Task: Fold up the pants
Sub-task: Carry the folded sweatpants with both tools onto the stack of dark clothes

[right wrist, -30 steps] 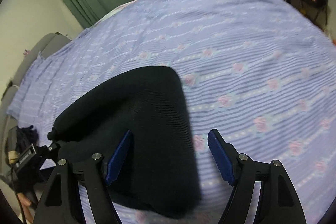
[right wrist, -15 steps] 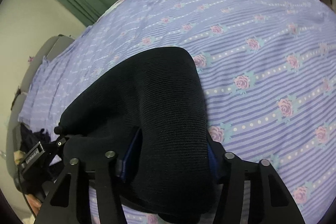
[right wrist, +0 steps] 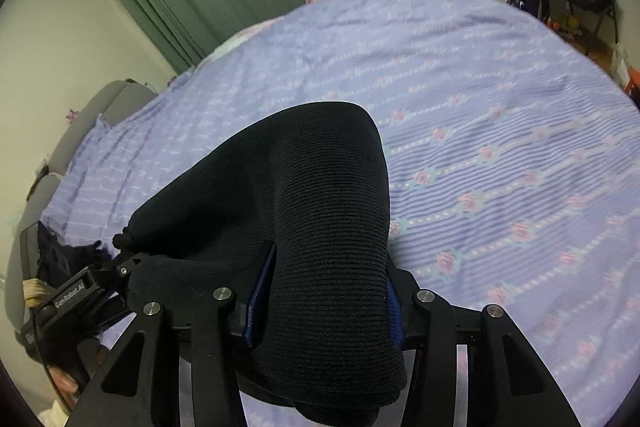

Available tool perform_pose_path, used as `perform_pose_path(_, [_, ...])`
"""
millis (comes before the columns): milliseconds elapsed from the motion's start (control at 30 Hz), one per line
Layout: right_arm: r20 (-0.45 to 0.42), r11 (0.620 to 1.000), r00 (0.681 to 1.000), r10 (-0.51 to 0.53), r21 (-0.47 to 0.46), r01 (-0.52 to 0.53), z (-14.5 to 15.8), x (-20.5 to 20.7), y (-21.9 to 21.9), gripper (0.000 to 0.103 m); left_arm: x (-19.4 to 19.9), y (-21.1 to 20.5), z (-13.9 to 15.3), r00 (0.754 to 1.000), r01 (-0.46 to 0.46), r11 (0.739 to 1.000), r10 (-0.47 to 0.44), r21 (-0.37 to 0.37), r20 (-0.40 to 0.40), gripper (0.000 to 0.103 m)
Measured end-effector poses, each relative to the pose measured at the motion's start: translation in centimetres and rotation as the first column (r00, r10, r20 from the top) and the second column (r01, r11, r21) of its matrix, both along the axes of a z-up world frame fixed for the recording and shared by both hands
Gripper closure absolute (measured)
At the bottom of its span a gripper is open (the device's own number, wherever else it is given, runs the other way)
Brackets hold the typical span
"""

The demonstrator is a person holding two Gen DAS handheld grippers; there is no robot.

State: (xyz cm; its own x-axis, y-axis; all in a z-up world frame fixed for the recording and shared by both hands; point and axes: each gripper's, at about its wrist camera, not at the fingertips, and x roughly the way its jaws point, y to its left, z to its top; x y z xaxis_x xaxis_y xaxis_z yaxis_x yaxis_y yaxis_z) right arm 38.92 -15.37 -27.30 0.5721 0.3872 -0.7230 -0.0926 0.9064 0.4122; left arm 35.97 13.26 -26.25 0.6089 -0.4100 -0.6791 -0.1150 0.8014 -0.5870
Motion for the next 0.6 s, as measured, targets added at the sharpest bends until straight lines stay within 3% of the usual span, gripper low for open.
perform_pose_path(333, [0.127, 0.998, 0.990, 0.061, 0.001, -0.062, 12.0, -8.5, -0.6, 0.056, -10.8, -1.1, 13.4, 0.986, -0.095, 0.995, 0.092, 0.019, 0.138, 0.049])
perform_pose_path(600, [0.241, 0.989, 0.959, 0.146, 0.003, -0.151, 19.7, -16.1, 2.5, 0.056, -19.3, 2.0, 20.4, 0.961, -0.172, 0.985, 0.162, 0.028, 0.222, 0.049])
